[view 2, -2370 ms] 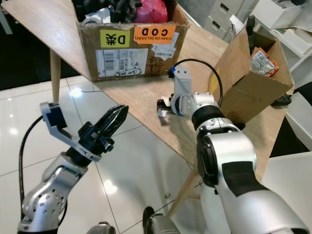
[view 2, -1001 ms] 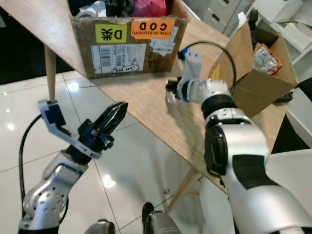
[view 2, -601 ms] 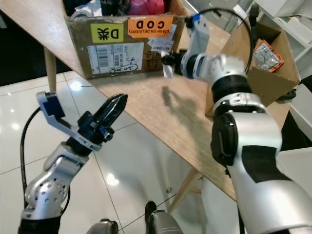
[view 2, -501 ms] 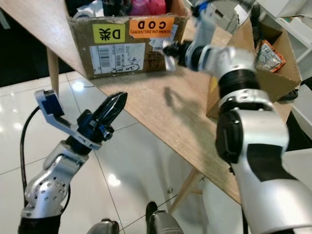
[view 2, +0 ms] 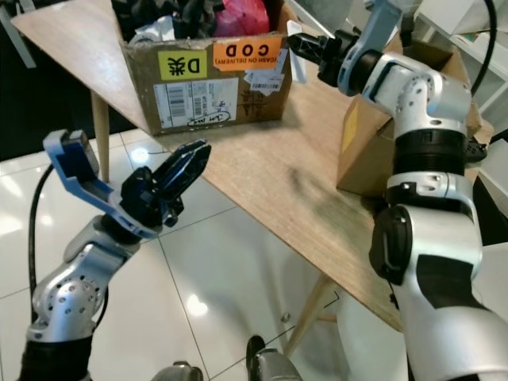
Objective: Picking trash to rubbish bin
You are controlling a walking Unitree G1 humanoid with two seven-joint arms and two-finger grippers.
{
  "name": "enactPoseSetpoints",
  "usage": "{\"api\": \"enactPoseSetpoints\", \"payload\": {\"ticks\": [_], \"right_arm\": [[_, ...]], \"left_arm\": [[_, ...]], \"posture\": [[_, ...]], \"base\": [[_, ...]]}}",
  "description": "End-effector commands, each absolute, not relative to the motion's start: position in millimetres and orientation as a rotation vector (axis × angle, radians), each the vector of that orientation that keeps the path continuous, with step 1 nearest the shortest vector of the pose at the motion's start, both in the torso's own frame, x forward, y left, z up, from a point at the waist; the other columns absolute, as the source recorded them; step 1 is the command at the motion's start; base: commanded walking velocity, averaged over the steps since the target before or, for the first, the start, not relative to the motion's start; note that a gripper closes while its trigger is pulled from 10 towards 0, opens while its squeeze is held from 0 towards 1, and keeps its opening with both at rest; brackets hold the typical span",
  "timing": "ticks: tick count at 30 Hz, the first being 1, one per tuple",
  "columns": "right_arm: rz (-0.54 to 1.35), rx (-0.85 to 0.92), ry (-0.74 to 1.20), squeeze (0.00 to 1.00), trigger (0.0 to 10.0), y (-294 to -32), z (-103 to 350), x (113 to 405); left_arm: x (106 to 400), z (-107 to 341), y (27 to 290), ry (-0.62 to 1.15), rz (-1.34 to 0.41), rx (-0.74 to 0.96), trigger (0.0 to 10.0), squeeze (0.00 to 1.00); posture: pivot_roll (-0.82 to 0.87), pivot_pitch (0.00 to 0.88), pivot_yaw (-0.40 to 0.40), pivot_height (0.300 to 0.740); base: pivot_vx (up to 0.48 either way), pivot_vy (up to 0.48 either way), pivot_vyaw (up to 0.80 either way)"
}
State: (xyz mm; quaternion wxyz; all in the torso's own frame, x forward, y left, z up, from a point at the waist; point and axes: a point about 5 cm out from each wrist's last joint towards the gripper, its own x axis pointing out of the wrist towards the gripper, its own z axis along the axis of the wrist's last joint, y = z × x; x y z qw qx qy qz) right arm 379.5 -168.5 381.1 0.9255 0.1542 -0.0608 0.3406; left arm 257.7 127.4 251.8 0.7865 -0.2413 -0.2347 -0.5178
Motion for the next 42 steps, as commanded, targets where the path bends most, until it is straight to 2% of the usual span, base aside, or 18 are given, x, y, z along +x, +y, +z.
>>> {"api": "enactPoseSetpoints", "payload": {"ticks": [1,9,21,34,42], "right_arm": [[0.717,0.335,-0.154,0.0,10.0,-176,385,373],[0.723,0.357,-0.255,0.0,10.0,-194,386,356],[0.431,0.381,-0.401,0.0,10.0,-250,398,346],[0.121,0.286,-0.356,0.0,10.0,-279,376,355],[0.073,0.282,-0.312,0.0,10.0,-280,355,370]], "left_arm": [[257,253,127,-0.501,-1.147,-0.513,10.0,0.0],[254,263,126,-0.536,-1.202,-0.474,10.0,0.0],[253,266,127,-0.538,-1.242,-0.423,10.0,0.0],[255,272,127,-0.551,-1.235,-0.355,10.0,0.0],[255,274,127,-0.549,-1.234,-0.33,10.0,0.0]], "posture": [[0.01,0.133,-0.09,0.74],[0.01,0.129,-0.088,0.74],[0.0,0.122,-0.083,0.74],[0.0,0.116,-0.078,0.74],[0.0,0.121,-0.071,0.74]], "base": [[0.0,0.0,0.0],[0.0,0.0,0.0],[0.0,0.0,0.0],[0.0,0.0,0.0],[0.0,0.0,0.0]]}}
